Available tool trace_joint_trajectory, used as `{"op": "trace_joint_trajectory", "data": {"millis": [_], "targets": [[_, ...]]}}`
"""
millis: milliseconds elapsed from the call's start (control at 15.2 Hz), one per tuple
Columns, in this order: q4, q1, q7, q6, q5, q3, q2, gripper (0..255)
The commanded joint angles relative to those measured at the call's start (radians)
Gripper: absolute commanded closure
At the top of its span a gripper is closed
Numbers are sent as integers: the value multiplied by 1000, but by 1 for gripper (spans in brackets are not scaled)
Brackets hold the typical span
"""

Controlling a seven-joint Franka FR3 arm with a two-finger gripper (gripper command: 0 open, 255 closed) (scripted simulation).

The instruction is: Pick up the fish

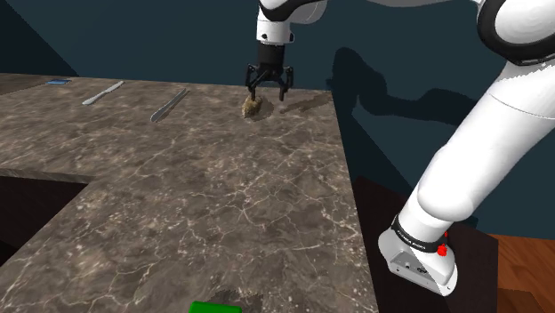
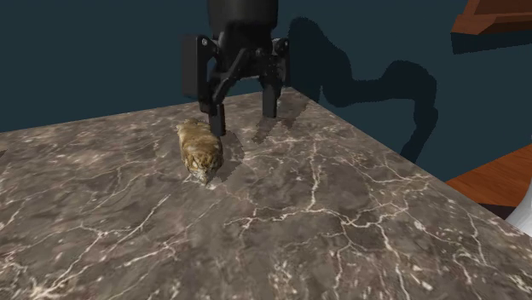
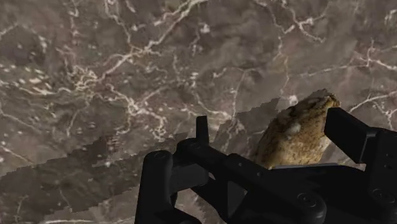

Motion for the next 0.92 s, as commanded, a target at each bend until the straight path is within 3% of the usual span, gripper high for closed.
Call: {"op": "trace_joint_trajectory", "data": {"millis": [0,330,858], "targets": [[81,-5,54,4,-9,0,72,0],[266,-10,156,-3,-29,-9,226,0],[170,-9,142,97,-25,-9,230,0]]}}
